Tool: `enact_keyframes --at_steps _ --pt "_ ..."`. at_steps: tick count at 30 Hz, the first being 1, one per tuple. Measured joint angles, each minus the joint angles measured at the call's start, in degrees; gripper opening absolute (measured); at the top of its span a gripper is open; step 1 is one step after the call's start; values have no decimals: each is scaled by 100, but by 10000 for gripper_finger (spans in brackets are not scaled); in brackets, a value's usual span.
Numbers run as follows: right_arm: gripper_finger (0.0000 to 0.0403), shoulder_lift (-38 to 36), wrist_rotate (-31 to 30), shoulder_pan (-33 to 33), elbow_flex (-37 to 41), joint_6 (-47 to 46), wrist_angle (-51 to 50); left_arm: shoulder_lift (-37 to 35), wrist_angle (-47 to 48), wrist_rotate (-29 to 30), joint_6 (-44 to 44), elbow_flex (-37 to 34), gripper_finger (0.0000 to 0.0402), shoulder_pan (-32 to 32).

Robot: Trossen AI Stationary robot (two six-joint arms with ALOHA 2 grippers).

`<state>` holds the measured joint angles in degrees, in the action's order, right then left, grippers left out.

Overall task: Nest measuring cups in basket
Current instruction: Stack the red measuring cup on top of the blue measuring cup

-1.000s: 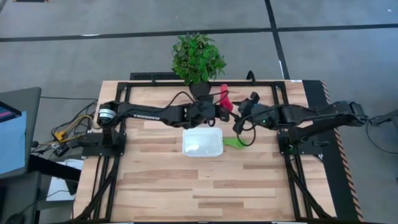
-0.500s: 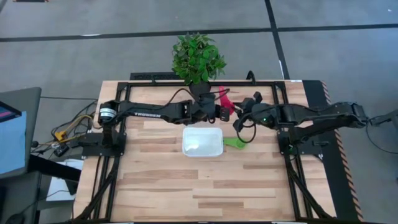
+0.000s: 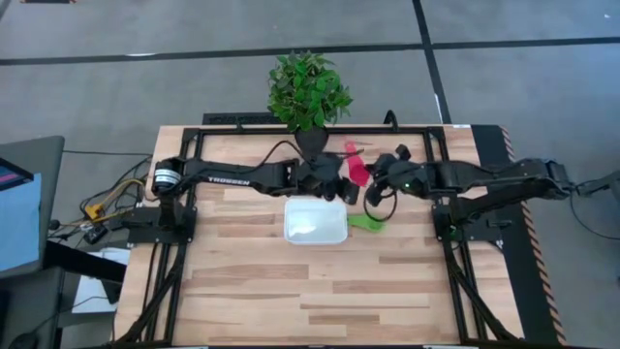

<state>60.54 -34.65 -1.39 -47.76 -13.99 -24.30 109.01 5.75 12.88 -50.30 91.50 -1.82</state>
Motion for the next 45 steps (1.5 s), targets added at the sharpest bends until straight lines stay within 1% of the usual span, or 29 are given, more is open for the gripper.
enact_keyframes --at_steps 3,4,6,8,11,14,16,18,19,21,24,27,29,33,40,45 --pt "30 45 142 -30 8 -14 -307 -42 -411 -426 323 34 14 43" --pt "30 63 180 -46 2 -14 -298 -41 -616 -498 450 34 6 66" --pt "29 68 376 -76 -2 -15 -466 -39 -744 -436 697 29 3 78" --pt "18 69 499 -121 -1 -106 -511 -37 -713 -290 781 29 2 75" --pt "9 59 652 -184 -1 -116 -628 -64 -546 -332 774 17 0 46" --pt "15 -108 892 -397 -2 2 -1144 -118 -505 -539 916 16 1 43" --pt "12 -204 1195 -666 -14 100 -1555 -191 -389 -693 1057 12 0 41" --pt "7 -332 1589 -1064 -5 406 -2047 -260 -245 -760 1210 16 0 46" --pt "5 -403 1788 -1257 -5 560 -2190 -301 -76 -775 1298 6 0 46" --pt "6 -474 2070 -1679 -14 1031 -2444 -318 -77 -769 1486 11 0 61" --pt "6 -516 2473 -2242 -11 2198 -2694 -405 104 -741 1689 3 0 63" --pt "5 -495 2710 -2582 -11 3440 -2690 -417 127 -666 1770 10 0 61" --pt "5 -418 2750 -2729 -17 3792 -2632 -415 153 -666 1775 7 0 59" --pt "5 -203 2673 -3060 -18 3853 -2905 -415 281 -657 1778 7 0 59" --pt "5 25 2110 -3423 -18 4061 -3011 -415 482 -620 2025 3 0 37" --pt "5 23 2100 -3594 -18 4214 -2998 -415 537 -620 2120 3 0 15"
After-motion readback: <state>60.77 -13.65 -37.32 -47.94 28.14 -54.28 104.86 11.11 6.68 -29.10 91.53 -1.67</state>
